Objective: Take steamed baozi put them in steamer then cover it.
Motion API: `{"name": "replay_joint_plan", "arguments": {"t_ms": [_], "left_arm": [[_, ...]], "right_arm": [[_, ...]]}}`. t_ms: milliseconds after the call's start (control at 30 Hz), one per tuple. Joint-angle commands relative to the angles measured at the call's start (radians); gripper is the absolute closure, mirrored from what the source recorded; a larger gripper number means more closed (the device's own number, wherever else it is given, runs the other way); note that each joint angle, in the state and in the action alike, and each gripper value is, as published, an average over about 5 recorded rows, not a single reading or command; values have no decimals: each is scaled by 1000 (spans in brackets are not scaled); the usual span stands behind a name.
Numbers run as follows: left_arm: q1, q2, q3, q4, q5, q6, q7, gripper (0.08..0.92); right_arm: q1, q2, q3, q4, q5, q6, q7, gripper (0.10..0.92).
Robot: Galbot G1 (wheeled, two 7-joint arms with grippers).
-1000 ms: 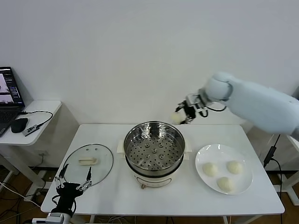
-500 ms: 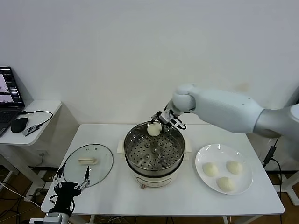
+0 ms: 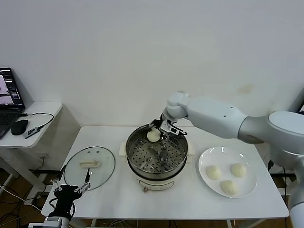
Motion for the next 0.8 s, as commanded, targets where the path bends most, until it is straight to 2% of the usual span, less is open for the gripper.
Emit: {"name": "replay_joint_plan", "arguments": {"t_ms": [33, 167, 367, 433, 567, 800], "left_arm": [[0, 0, -1, 0, 0, 0, 0, 177], [-1, -1, -1, -2, -1, 0, 0, 177], [0, 0, 1, -3, -1, 0, -1, 177], [-1, 2, 1, -4, -1, 0, 0, 177], [-2, 9, 0, -10, -4, 3, 1, 177], [-4, 24, -2, -32, -25, 33, 2, 177]], "right_arm": [[-21, 28, 2, -38, -93, 78, 28, 423], [0, 15, -2, -21, -65, 82, 30, 396], [137, -34, -48, 85, 155, 0, -39, 247], [198, -72, -75, 159, 266, -84, -86, 215], [304, -177, -115, 314, 457, -297, -177, 204], [409, -410, -150, 510, 506, -649, -244, 203]]}}
